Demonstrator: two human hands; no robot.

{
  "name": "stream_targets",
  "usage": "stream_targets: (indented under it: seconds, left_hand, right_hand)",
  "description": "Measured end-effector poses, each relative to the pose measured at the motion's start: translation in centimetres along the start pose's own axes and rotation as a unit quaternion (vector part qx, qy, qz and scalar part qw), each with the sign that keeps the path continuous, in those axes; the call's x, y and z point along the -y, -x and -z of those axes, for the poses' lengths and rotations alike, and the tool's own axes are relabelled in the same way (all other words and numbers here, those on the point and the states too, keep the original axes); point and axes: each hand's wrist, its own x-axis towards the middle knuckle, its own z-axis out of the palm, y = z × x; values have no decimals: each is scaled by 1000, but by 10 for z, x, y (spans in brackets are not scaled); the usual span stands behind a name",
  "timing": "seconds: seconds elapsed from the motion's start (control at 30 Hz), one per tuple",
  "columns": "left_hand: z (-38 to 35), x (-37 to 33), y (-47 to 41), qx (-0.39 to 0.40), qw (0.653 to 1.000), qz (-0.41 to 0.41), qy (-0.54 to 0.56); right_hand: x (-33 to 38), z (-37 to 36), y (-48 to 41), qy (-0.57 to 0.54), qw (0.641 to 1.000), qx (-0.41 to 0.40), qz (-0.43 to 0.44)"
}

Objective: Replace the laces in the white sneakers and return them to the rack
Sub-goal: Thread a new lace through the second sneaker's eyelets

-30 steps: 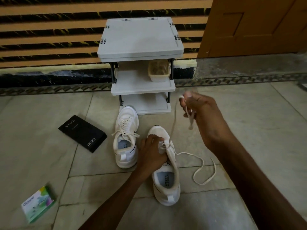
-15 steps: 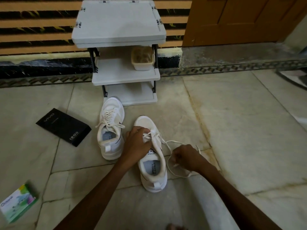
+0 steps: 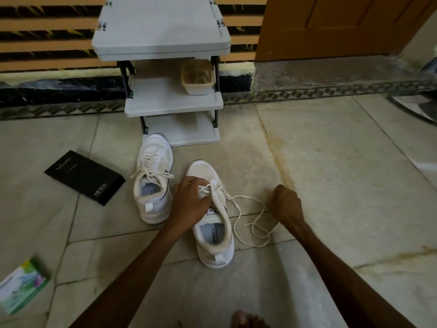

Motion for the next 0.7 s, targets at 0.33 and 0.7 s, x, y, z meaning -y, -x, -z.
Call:
stream_targets:
  seconds: [0.33,0.7]
  left_hand:
    - [6,-10,11,11,998,-21,61]
    - [2,-18,13,72,992,-62,-79]
  right_hand:
    - [28,26,-10,118,989,66,-57]
    - [10,-13,-5,25,999,17,10]
